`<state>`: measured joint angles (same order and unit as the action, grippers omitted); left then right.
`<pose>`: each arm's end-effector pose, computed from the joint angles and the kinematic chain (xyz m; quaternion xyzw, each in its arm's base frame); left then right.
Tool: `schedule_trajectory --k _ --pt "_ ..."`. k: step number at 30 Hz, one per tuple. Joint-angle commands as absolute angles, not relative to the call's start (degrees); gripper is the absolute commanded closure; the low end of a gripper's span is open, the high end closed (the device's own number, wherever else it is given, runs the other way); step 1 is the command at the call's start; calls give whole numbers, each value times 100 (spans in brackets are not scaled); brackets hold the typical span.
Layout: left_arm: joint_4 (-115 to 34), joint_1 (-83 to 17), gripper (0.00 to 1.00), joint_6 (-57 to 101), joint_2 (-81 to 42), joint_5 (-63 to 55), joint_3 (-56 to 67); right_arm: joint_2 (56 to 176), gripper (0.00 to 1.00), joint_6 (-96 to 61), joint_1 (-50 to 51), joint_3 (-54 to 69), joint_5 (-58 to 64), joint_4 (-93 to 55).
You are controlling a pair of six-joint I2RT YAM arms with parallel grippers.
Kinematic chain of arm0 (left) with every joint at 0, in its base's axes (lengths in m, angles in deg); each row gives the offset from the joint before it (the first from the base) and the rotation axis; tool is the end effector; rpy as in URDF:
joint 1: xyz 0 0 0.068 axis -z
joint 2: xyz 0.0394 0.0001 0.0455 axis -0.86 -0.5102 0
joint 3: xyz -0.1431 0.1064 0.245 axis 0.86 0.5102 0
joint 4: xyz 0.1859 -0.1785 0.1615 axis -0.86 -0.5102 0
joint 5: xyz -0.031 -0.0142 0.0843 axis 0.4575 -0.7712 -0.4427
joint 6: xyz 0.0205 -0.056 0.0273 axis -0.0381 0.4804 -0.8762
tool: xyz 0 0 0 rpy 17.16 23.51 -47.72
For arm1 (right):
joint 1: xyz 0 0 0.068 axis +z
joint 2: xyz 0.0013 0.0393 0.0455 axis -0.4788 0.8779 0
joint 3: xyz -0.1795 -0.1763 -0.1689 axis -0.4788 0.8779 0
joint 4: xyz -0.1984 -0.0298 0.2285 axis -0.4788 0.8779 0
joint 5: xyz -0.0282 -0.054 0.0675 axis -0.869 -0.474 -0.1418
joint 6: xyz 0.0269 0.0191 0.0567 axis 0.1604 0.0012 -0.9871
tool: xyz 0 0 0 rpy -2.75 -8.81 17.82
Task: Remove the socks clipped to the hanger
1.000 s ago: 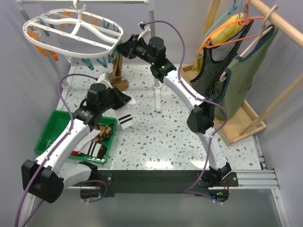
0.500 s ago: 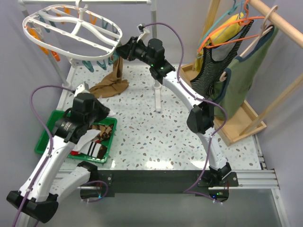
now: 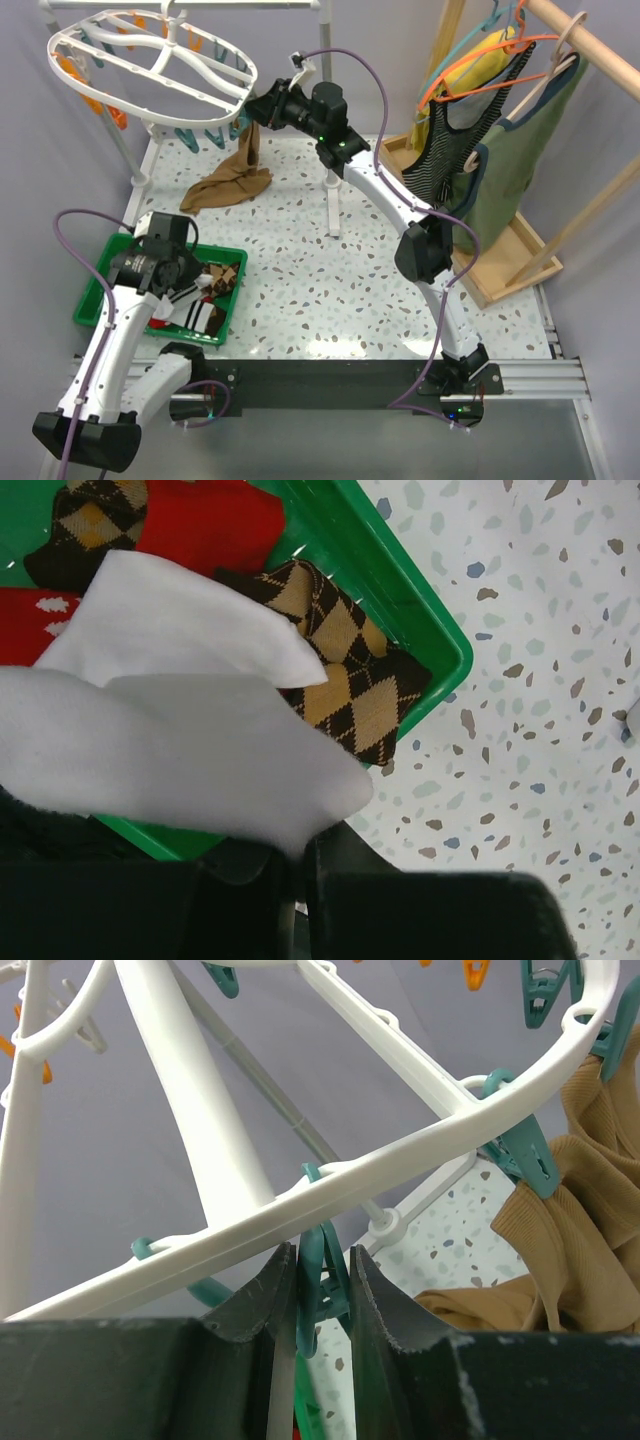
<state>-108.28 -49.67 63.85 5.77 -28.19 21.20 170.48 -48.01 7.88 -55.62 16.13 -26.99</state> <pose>0.1759 -0.0155 0.3233 -0.3864 0.8758 -0.0190 0.2886 0.5019 0.3937 0.4169 -0.1319 0.6317 0.5447 0.5356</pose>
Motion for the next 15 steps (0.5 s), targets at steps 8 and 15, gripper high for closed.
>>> schedule_trajectory --k 8,15 --pt "-10688 -5062 94 5895 427 -3423 2131 16631 100 -4663 804 -5446 1543 -2328" --pt "-10750 -5071 71 5886 382 -3696 2017 16683 99 -4751 813 -5446 1543 -2293"
